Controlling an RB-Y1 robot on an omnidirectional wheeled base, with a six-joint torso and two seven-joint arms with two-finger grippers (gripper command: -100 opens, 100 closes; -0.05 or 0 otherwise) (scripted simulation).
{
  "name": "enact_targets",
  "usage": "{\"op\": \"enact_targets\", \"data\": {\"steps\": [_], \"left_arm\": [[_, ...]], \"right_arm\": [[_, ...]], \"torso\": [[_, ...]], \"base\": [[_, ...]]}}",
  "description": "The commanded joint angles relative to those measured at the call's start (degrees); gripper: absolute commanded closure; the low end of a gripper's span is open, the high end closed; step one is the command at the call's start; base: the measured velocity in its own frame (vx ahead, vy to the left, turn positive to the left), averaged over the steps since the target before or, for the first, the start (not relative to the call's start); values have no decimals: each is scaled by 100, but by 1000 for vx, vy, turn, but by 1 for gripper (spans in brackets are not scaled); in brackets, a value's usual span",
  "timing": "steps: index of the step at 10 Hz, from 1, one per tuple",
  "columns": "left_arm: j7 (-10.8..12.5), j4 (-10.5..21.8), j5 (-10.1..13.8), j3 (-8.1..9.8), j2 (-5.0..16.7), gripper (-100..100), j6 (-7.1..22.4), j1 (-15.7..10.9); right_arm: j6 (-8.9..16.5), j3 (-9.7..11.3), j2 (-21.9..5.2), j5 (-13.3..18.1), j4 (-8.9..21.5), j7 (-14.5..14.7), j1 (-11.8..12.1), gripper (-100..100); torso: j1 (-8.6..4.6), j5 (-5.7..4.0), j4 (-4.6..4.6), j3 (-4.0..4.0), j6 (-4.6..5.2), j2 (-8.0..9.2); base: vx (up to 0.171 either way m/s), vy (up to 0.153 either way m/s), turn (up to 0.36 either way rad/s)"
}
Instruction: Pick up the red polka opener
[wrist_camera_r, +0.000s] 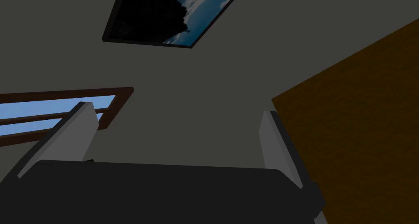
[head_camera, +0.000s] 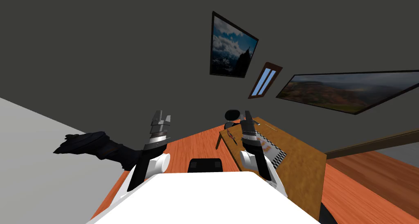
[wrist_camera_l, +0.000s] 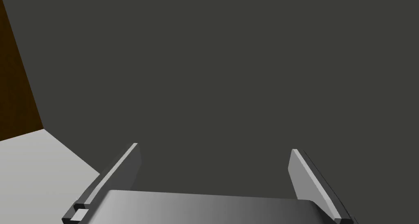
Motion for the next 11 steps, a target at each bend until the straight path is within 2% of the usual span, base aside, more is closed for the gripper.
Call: {"op": "enact_targets", "data": {"steps": [1, 5, 8, 10, 11], "left_arm": [[0, 0, 0, 0, 0, 0, 0, 0], [0, 0, 0, 0, 0, 0, 0, 0], [0, 0, 0, 0, 0, 0, 0, 1], [0, 0, 0, 0, 0, 0, 0, 1], [0, 0, 0, 0, 0, 0, 0, 1]], "right_arm": [[-17, -23, -251, -49, 69, 94, 120, -100], [-50, -77, -717, -185, 368, 404, 536, -100], [-69, -86, -1136, -287, 751, 721, 955, -100], [-76, -57, -1467, -335, 1045, 951, 1321, -100], [-76, -57, -1474, -335, 1074, 951, 1321, -100]], "torso": [[0, 0, 0, 0, 0, 0], [6, 1, -1, -3, 1, -5], [5, 1, -3, -7, 1, -12], [9, 2, -4, -9, 1, -15], [11, 2, -4, -11, 0, -19]], "base": [[5, 12, -85], [19, 22, -98], [39, 24, -99], [54, 37, -71], [41, 28, -20]]}}
